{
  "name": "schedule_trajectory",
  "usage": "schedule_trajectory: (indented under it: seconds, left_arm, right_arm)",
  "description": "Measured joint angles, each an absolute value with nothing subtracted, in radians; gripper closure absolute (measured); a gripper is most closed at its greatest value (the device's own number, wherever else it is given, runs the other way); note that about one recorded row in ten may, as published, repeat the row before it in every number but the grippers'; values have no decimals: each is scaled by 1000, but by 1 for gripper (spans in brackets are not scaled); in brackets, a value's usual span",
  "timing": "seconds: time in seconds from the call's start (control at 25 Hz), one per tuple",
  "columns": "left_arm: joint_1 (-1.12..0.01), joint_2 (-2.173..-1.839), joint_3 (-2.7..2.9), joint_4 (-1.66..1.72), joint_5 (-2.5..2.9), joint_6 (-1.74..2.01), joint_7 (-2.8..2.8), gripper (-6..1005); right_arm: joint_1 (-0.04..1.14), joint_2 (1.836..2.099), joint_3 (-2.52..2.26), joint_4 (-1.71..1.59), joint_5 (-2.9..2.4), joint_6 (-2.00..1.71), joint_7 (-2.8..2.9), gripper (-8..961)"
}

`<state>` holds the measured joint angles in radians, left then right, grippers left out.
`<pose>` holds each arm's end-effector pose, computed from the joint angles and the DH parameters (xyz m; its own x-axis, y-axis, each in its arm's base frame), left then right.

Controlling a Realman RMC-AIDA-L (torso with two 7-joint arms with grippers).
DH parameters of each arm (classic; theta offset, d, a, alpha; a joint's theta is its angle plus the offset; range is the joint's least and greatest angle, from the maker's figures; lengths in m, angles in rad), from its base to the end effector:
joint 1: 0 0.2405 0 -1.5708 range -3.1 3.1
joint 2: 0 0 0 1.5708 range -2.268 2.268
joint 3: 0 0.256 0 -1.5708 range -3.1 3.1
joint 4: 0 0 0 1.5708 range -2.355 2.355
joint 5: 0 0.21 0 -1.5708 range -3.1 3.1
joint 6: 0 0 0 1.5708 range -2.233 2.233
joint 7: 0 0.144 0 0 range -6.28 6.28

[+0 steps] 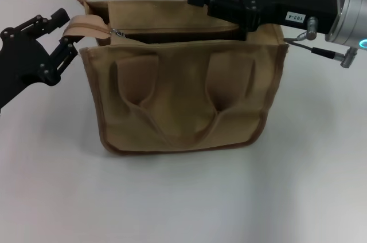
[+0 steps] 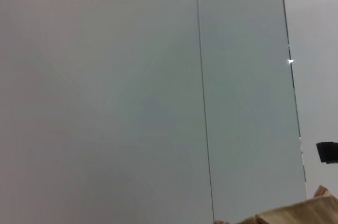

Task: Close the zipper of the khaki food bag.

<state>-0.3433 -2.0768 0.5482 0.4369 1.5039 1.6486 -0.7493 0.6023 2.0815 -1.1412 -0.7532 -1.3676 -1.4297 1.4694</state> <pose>-0.3005 0.2886 0.0351 0.6616 -0.1613 0.7323 0.4528 -0.6925 -0.5616 0.1446 0.3669 -0.0030 0.6444 -0.1735 -0.7448 -0.3246 -0.9439 -0.0610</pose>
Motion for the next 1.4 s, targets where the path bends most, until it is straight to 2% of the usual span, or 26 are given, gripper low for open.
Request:
schedule_trajectory:
  seconds: [0.52, 0.6, 1.04, 1.4]
  left_arm:
    - [-345, -2079, 545, 426, 1499, 1676, -744, 819]
    - [-350, -2076, 543, 417, 1497, 1694, -766, 983]
    - [-377, -2078, 546, 404, 1456, 1726, -814, 981]
    - [-470, -2077, 572, 432, 1452, 1724, -933, 979]
  right_arm:
    - [597, 2083, -1144, -745, -1351, -1439, 1524, 532]
    - [599, 2084, -1143, -730, -1345, -1440, 1485, 532]
    - [631, 2083, -1231, -719, -1380, -1428, 1546, 532]
    - [619, 2089, -1313, -725, -1361, -1341, 1400, 532]
